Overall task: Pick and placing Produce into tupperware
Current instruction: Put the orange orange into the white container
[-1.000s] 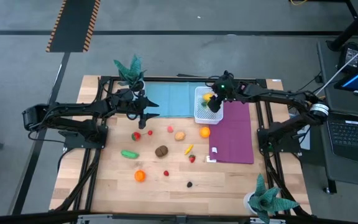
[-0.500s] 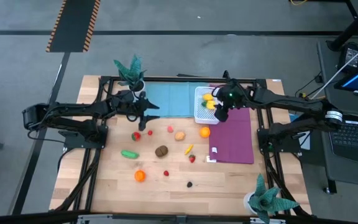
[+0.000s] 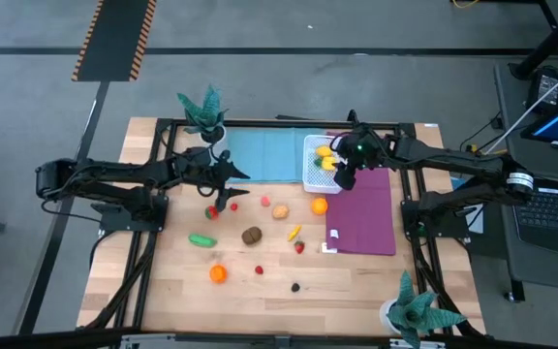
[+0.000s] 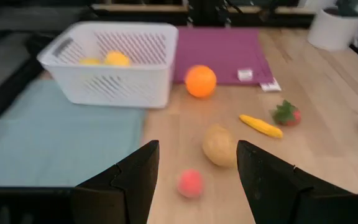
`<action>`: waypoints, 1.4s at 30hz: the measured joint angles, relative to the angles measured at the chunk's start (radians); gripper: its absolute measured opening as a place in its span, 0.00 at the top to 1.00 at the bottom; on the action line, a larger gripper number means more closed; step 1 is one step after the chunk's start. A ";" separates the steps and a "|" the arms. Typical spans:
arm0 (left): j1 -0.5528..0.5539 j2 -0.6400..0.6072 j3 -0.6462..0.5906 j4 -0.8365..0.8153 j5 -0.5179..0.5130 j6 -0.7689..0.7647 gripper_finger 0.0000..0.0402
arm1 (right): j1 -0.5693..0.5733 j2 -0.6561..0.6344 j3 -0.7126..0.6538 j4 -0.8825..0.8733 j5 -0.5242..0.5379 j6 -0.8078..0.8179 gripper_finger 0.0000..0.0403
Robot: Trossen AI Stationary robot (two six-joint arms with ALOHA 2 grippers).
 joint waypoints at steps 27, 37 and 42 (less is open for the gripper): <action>-0.363 -0.027 0.163 -0.487 -0.405 -0.146 0.48 | 0.287 0.010 -0.112 0.174 -0.107 -0.106 0.50; -0.416 -0.027 0.163 -0.487 -0.425 -0.184 0.48 | 0.458 0.098 -0.112 0.166 0.045 0.042 0.50; -0.416 -0.027 0.163 -0.490 -0.425 -0.184 0.48 | 0.469 0.144 -0.112 0.175 0.073 0.046 0.50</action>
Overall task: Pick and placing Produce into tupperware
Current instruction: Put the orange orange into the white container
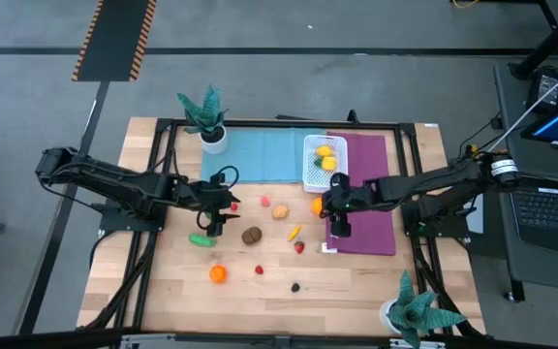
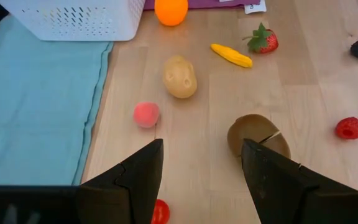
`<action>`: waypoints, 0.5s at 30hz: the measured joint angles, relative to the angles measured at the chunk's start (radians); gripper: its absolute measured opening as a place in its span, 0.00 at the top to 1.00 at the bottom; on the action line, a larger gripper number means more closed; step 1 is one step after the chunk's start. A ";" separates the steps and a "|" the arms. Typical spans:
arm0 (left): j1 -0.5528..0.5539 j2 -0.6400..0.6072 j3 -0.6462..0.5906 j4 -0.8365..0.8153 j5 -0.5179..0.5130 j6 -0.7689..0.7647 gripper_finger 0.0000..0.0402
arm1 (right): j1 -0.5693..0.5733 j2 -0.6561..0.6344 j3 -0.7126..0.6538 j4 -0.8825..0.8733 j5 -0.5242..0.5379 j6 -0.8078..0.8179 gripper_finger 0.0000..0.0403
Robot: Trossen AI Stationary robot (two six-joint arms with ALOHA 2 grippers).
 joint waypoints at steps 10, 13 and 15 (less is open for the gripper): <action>0.001 0.000 0.000 0.000 0.000 0.000 0.48 | 0.000 0.037 0.000 -0.002 0.000 0.077 0.50; 0.001 0.000 0.000 0.000 0.000 0.000 0.48 | 0.000 0.042 0.000 0.001 0.000 0.074 0.50; 0.001 0.000 0.000 0.000 0.000 0.000 0.48 | 0.000 0.042 0.000 0.011 0.000 0.077 0.50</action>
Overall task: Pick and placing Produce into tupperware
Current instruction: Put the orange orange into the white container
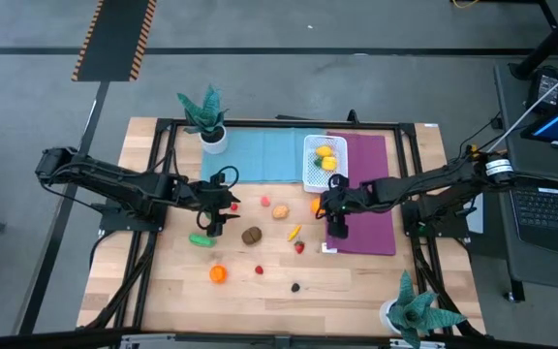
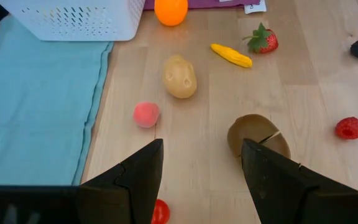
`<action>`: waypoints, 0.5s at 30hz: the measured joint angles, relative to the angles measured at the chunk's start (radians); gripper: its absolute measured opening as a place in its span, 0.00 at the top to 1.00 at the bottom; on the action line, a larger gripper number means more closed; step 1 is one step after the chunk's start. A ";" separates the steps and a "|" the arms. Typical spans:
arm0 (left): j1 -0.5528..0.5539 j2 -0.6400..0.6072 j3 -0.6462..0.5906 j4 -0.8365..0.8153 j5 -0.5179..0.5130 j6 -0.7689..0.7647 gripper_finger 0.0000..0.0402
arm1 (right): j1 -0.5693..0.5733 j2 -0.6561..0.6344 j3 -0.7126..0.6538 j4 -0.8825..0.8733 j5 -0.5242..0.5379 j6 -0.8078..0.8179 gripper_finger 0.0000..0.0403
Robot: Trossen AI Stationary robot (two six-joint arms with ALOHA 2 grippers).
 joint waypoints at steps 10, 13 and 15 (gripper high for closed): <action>0.000 0.000 0.000 0.000 0.000 0.004 0.48 | -0.003 0.016 0.000 0.036 0.000 0.000 0.35; 0.000 0.000 0.000 0.000 0.000 0.004 0.48 | -0.003 0.049 0.000 0.036 0.000 -0.003 0.29; 0.000 0.000 0.000 0.000 0.000 0.004 0.48 | -0.003 0.076 0.000 0.035 0.000 -0.023 0.26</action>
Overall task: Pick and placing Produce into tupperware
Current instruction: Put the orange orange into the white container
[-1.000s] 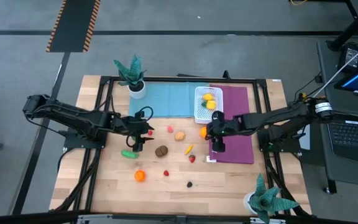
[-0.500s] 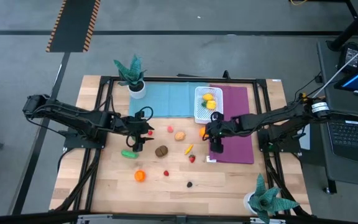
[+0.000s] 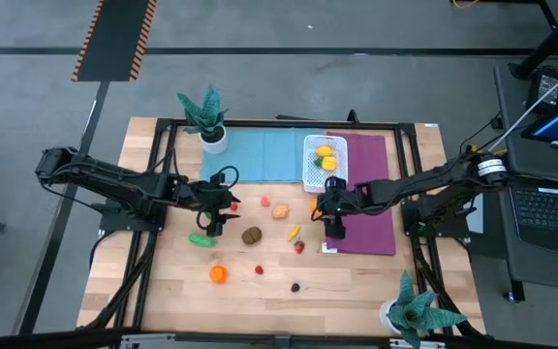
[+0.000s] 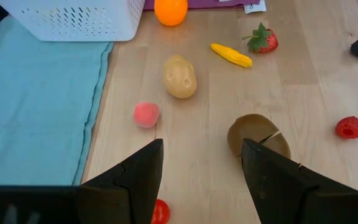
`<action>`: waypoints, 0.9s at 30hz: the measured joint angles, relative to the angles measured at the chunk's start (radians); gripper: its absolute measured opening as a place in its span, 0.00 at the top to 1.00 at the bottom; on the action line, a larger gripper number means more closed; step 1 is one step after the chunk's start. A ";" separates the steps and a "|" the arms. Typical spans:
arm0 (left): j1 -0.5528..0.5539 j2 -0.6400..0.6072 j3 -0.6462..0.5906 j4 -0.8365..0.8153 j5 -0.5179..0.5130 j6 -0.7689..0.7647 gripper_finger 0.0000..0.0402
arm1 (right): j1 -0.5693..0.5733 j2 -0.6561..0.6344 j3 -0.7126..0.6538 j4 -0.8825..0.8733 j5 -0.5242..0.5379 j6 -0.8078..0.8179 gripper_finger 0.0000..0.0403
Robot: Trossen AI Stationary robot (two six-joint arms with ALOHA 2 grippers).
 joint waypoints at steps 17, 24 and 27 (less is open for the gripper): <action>0.000 0.000 0.000 0.000 0.000 0.000 0.48 | -0.002 0.136 0.000 0.089 0.076 -0.033 0.26; 0.000 0.000 0.000 0.000 0.000 0.000 0.48 | -0.002 0.135 0.000 0.155 0.076 -0.032 0.26; 0.000 0.000 0.000 0.000 0.000 0.000 0.48 | -0.002 0.135 0.001 0.169 0.076 -0.032 0.26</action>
